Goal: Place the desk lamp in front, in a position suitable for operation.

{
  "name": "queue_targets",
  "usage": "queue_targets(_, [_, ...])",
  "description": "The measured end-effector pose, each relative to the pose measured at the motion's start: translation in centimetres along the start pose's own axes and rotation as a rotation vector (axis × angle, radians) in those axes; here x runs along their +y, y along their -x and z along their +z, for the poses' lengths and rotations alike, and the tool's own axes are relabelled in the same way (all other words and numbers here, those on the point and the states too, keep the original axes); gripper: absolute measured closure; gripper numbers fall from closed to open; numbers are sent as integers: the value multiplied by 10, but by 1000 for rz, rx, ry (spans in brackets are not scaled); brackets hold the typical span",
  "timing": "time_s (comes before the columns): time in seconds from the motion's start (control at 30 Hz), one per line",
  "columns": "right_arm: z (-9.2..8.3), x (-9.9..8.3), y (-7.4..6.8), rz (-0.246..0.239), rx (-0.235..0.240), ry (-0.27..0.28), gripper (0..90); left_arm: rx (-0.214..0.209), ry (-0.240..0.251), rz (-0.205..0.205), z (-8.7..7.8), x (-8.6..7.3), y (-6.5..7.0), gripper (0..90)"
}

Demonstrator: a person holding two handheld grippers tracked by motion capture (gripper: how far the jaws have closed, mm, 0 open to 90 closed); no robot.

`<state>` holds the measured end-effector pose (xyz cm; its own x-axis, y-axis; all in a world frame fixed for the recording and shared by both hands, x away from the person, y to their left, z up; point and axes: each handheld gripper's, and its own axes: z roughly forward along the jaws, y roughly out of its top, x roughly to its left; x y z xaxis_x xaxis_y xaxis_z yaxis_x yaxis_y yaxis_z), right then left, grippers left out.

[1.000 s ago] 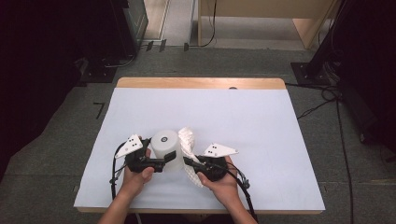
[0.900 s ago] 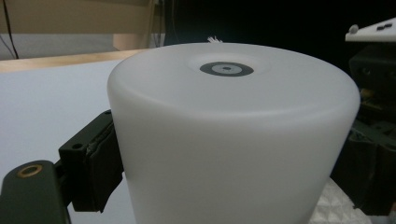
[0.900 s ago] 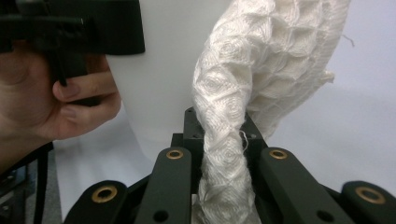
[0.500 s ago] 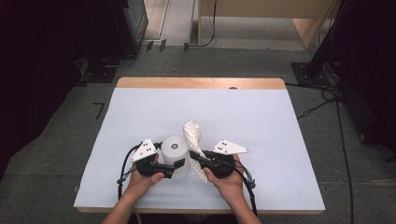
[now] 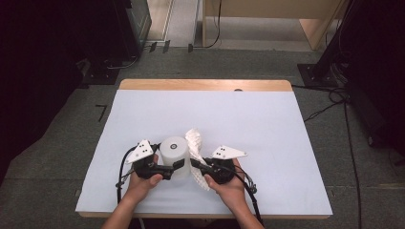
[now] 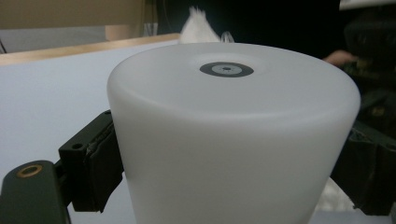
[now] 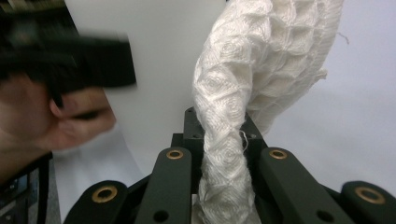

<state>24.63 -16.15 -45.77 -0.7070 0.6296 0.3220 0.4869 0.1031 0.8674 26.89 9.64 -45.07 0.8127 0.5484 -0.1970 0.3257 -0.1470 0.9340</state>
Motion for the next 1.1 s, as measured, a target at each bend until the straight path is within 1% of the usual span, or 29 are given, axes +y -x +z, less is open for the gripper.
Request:
queue_targets(0.03, [0,0,0,0,0,0,801,-12,-17,11,3,-2,2,91])
queue_targets(0.07, [-8,6,2,4,-3,27,801,-34,-33,23,7,-4,5,91])
queue_targets(0.1, [-8,6,2,4,-3,27,801,-34,-33,23,7,-4,5,91])
queue_targets(0.13, [-15,10,4,6,-1,54,801,-43,-43,30,9,-4,7,91])
queue_targets(0.23, [-17,10,4,9,1,62,801,-48,-41,35,10,-4,8,91])
queue_targets(0.27, [-15,9,4,5,0,56,801,-49,-30,35,7,-2,7,91])
queue_targets(0.3, [-15,9,4,5,0,56,801,-49,-30,35,7,-2,7,91])
queue_targets(0.33, [-10,5,4,4,3,30,801,-51,-3,20,3,0,3,91])
queue_targets(0.37, [-10,5,4,4,3,30,801,-51,-3,20,3,0,3,91])
queue_targets(0.4, [-7,3,4,2,5,16,800,-49,9,15,0,3,1,91])
queue_targets(0.43, [-1,-2,5,7,16,-13,800,-43,25,13,-3,5,-1,91])
queue_targets(0.53, [4,-6,4,9,23,-44,799,-46,41,9,-5,9,-4,91])
queue_targets(0.57, [4,-6,4,9,23,-44,799,-46,41,9,-5,9,-4,91])
queue_targets(0.6, [3,-7,5,10,21,-46,799,-58,41,12,-3,10,-4,91])
queue_targets(0.67, [-1,-7,6,14,12,-38,799,-98,36,27,0,10,-2,91])
queue_targets(0.7, [-1,-7,6,14,12,-38,799,-98,36,27,0,10,-2,91])
queue_targets(0.73, [-8,-6,9,20,4,-14,800,-136,24,49,3,12,1,91])
queue_targets(0.77, [-11,-5,9,16,5,0,799,-154,19,51,6,14,3,91])
queue_targets(0.8, [-11,-5,9,16,5,0,799,-154,19,51,6,14,3,91])
queue_targets(0.83, [-20,-4,9,5,-7,33,800,-175,3,60,11,15,5,91])
queue_targets(0.87, [-20,-4,9,5,-7,33,800,-175,3,60,11,15,5,91])
queue_targets(0.9, [-24,-3,9,0,-13,51,800,-183,-10,69,14,15,7,91])
queue_targets(0.93, [-32,-2,9,-1,-26,86,800,-185,-29,85,18,14,9,91])
queue_targets(0.97, [-33,-1,9,2,-30,88,799,-173,-43,103,22,13,13,91])
queue_targets(1.0, [-34,-1,10,-1,-38,88,800,-166,-43,107,23,13,14,91])
queue_targets(1.03, [-34,-1,10,-1,-38,88,800,-166,-43,107,23,13,14,91])
queue_targets(1.07, [-31,-3,13,22,-35,82,800,-155,-37,104,23,13,14,91])
queue_targets(1.1, [-29,-5,14,28,-34,72,800,-146,-26,92,21,14,12,91])
